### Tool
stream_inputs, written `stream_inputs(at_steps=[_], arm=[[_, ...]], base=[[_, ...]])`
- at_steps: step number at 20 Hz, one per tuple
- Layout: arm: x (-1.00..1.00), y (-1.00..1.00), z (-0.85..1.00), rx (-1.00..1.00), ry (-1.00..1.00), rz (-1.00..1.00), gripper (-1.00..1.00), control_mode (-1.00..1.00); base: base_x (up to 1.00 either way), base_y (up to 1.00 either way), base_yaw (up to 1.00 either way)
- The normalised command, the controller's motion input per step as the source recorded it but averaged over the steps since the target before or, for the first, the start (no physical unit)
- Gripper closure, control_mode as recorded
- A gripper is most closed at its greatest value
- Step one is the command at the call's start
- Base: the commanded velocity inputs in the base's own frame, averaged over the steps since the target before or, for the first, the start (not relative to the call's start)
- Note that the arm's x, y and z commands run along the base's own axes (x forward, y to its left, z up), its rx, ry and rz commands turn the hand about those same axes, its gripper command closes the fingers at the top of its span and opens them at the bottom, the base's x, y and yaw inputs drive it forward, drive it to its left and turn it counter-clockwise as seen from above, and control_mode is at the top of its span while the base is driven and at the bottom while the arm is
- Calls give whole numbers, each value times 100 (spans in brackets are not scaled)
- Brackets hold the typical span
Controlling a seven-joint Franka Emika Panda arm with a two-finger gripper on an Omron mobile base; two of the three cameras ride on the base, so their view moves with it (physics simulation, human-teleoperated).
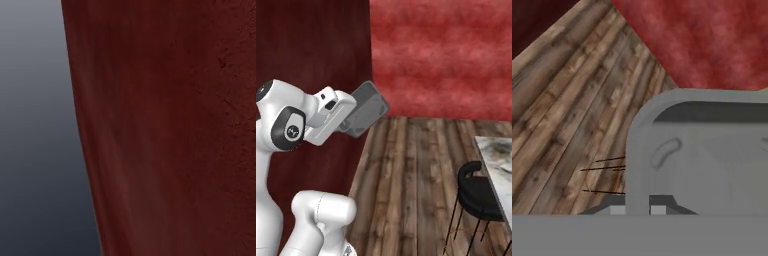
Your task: Retrieve the tupperware from the cabinet, then place the raw meat into the tupperware to avoid contamination.
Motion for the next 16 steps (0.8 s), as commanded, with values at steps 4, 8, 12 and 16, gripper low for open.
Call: stream_inputs(at_steps=[4, 8, 12, 16], arm=[[0, 0, 0, 0, 0, 0, 100, 100], [0, 0, 0, 0, 0, 0, 100, 100], [0, 0, 0, 0, 0, 0, 100, 100], [0, 0, 0, 0, 0, 0, 100, 100]], base=[[75, 16, -8], [79, 22, -11], [77, 27, -12], [86, 33, -13]])
